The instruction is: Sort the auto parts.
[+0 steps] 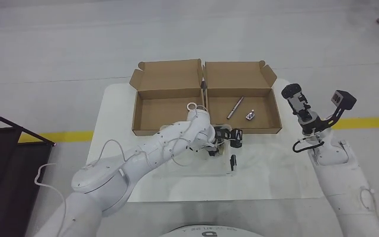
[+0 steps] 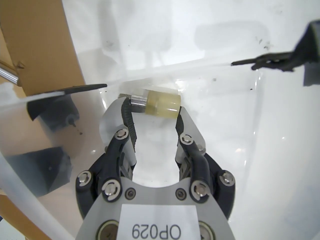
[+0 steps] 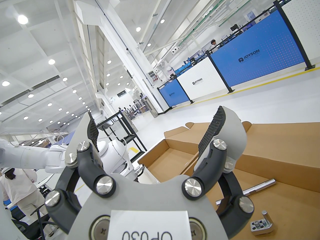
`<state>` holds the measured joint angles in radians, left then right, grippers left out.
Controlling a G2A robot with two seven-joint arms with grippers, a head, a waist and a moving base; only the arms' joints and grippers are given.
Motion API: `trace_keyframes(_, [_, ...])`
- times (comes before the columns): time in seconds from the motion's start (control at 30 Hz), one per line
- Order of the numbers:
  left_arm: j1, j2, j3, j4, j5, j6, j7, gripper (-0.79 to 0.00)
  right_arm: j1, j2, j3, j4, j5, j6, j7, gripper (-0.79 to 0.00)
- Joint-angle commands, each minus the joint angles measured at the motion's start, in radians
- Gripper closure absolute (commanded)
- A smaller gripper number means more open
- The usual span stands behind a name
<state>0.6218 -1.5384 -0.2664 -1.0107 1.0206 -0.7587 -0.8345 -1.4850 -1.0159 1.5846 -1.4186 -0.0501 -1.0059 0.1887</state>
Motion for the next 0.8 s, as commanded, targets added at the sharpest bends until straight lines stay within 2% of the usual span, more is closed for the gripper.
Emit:
trace_keyframes(0.0, [0.0, -0.005, 0.001, 0.012, 0.001, -0.003, 0.003, -0.354, 0.0, 0.0, 0.0, 0.0, 0.0, 0.0, 0.0, -0.785])
trace_keyframes(0.07, [0.0, -0.009, 0.0, 0.023, 0.001, -0.006, 0.006, -0.323, 0.0, 0.0, 0.0, 0.0, 0.0, 0.0, 0.0, -0.785])
trace_keyframes(0.2, [-0.004, -0.011, -0.011, 0.039, 0.002, -0.01, 0.017, -0.182, 0.0, 0.0, 0.0, 0.0, 0.0, 0.0, 0.0, -0.785])
trace_keyframes(0.23, [-0.005, -0.009, -0.017, 0.041, 0.003, -0.008, 0.021, -0.135, 0.0, 0.0, 0.0, 0.0, 0.0, 0.0, 0.0, -0.785])
trace_keyframes(0.4, [-0.005, 0.009, -0.049, 0.032, 0.011, -0.006, 0.029, 0.0, 0.0, 0.0, 0.0, 0.0, 0.0, 0.0, 0.0, -0.785])
trace_keyframes(0.57, [0.011, 0.043, -0.098, -0.007, 0.012, 0.002, 0.03, 0.0, 0.0, 0.0, 0.0, 0.0, 0.0, 0.0, 0.0, -0.785])
trace_keyframes(0.77, [0.072, 0.105, -0.174, -0.08, -0.006, -0.016, 0.018, 0.0, 0.0, 0.0, 0.0, 0.0, 0.0, 0.0, 0.0, -0.785])
